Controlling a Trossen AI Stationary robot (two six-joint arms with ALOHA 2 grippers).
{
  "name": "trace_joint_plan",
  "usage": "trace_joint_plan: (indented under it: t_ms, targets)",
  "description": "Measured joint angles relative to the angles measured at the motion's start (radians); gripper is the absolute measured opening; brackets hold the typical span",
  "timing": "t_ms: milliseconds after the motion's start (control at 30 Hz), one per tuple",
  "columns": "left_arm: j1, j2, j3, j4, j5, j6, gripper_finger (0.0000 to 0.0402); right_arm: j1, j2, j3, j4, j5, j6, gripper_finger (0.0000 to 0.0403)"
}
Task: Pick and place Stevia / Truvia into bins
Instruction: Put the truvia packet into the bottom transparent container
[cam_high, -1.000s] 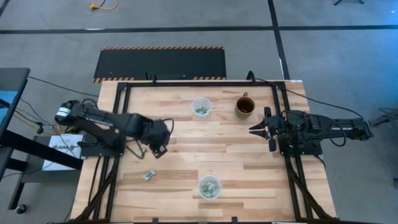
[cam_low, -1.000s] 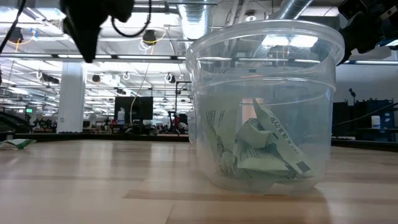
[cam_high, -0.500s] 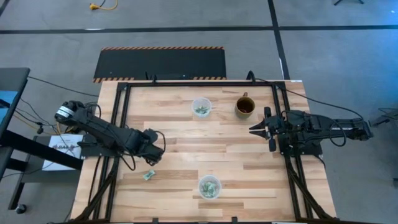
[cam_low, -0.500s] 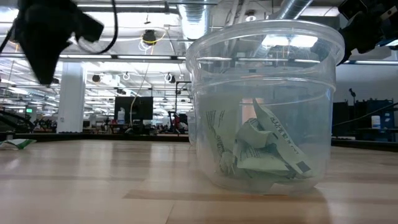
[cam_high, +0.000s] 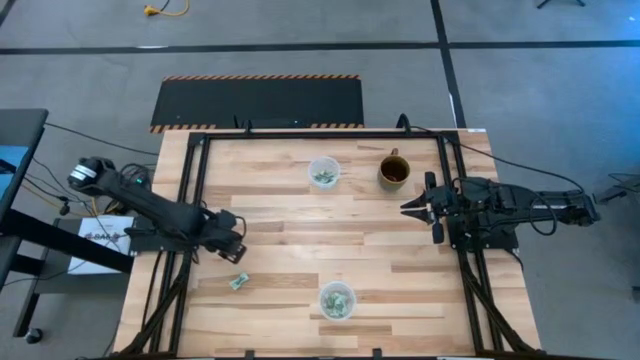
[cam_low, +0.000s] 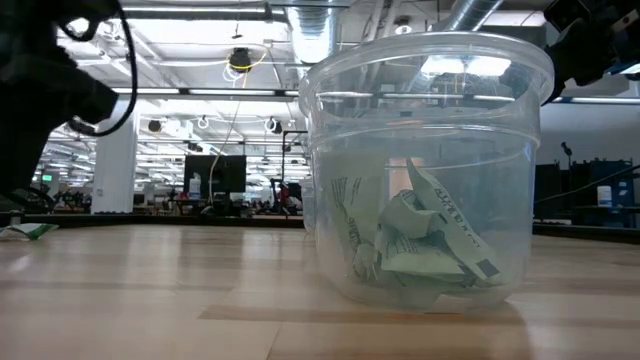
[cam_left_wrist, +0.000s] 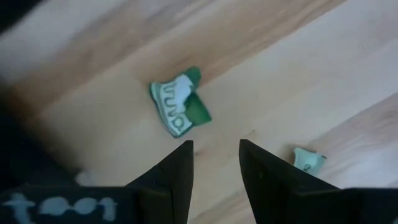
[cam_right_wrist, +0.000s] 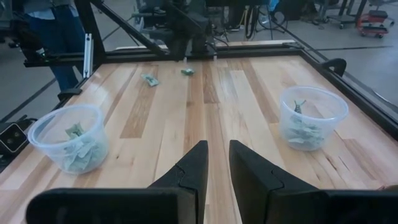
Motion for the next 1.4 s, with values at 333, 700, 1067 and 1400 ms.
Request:
trace_joint_plan:
  t_ms: [333, 700, 1067, 1400]
  targets:
    - [0.000, -0.083, -0.155, 0.083, 0.000, -0.047, 0.0116, 0.000, 0.000, 0.000, 0.000, 0.000, 0.000, 0.0059]
    - [0.000, -0.082, -0.188, 0.170, -0.022, 0.006, 0.0120, 0.000, 0.000, 0.000, 0.000, 0.000, 0.000, 0.0059]
    - [0.000, -0.082, -0.188, 0.161, -0.075, 0.035, 0.0214, 0.000, 0.000, 0.000, 0.000, 0.000, 0.000, 0.0059]
    - [0.000, -0.082, -0.188, 0.181, -0.094, 0.083, 0.0238, 0.000, 0.000, 0.000, 0.000, 0.000, 0.000, 0.0059]
